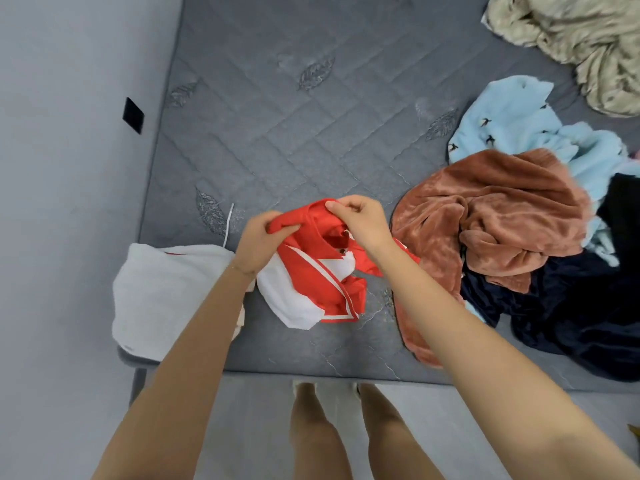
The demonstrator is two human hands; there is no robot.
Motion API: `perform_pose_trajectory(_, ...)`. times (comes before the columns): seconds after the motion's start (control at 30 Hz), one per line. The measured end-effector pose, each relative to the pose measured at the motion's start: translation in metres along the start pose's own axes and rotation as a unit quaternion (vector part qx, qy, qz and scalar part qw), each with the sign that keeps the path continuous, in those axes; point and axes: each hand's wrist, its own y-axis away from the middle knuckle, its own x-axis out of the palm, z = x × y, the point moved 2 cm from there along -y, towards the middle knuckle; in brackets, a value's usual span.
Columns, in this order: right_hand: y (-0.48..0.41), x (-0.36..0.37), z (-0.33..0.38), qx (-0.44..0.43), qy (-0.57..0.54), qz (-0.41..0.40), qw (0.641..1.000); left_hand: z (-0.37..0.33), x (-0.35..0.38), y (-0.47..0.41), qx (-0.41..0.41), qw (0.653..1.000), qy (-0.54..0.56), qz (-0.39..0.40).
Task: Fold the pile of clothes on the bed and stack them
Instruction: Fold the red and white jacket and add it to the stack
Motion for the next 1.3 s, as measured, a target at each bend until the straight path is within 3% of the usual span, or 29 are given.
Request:
perform_pose_trajectory(0.2,0.026,-0.009,0.07,-0.081,0.035,0.045,0.995,-0.076,-0.04,0.017,0.055,0.997,0.036,-0.05)
perform_pose_trajectory(0.33,0.046,-0.023,0.096,-0.141,0.116,0.082,0.98,-0.128,-0.057,0.032,0.097,0.994,0.036,-0.032)
perform_pose_trajectory(0.5,0.083,-0.028,0.119,-0.085,0.108,0.209,0.968,-0.175,-0.069,0.047,0.128,0.99,0.054,-0.03)
perform_pose_trajectory(0.83,0.121,-0.045,0.181,-0.079,0.056,0.172,0.98,-0.234,-0.071,0.069,0.116,0.982,0.144,-0.034)
perform_pose_trajectory(0.97,0.124,-0.058,0.22,-0.108,-0.013,0.127,0.986,-0.243,-0.077,0.068,0.136,0.989,0.031,-0.052)
perform_pose_trajectory(1.13,0.127,-0.068,0.231,-0.098,-0.015,0.103,0.99,-0.209,-0.072,0.062,0.08,0.989,-0.116,-0.046)
perform_pose_trajectory(1.2,0.128,-0.074,0.23,-0.072,0.017,0.111,0.991,-0.198,-0.065,0.064,0.049,0.994,-0.09,-0.044)
perform_pose_trajectory(1.3,0.132,-0.086,0.226,-0.031,0.052,0.187,0.98,-0.193,-0.055,0.068,0.003,0.998,0.003,-0.058)
